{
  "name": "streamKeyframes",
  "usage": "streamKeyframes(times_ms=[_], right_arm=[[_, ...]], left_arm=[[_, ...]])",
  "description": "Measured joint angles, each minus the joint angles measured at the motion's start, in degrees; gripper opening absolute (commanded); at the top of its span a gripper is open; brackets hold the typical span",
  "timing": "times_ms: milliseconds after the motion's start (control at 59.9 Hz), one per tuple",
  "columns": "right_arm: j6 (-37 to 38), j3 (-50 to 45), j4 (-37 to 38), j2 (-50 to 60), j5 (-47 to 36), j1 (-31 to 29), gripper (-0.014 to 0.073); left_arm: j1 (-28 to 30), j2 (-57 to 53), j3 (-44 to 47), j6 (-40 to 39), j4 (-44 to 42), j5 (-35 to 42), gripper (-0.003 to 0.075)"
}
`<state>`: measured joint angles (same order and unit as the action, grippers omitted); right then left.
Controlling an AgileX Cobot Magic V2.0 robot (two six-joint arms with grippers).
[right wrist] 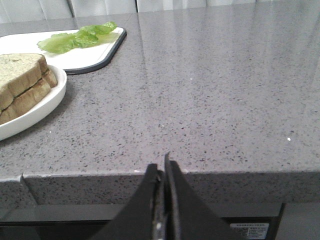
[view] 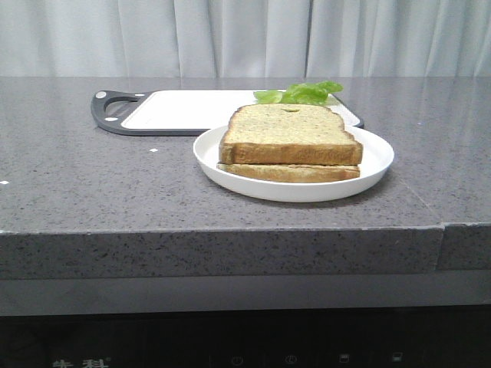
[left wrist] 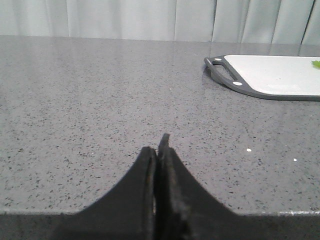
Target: Left arm grabs bread, right arm adds lettuce
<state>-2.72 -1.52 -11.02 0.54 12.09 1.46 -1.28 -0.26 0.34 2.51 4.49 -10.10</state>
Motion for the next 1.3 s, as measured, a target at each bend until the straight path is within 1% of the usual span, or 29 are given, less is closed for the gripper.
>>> streamKeyframes(times_ms=[1301], right_arm=[[0.0, 0.0, 0.0, 0.0, 0.0, 0.0, -0.006]], left_arm=[[0.0, 0.0, 0.0, 0.0, 0.0, 0.8, -0.002]])
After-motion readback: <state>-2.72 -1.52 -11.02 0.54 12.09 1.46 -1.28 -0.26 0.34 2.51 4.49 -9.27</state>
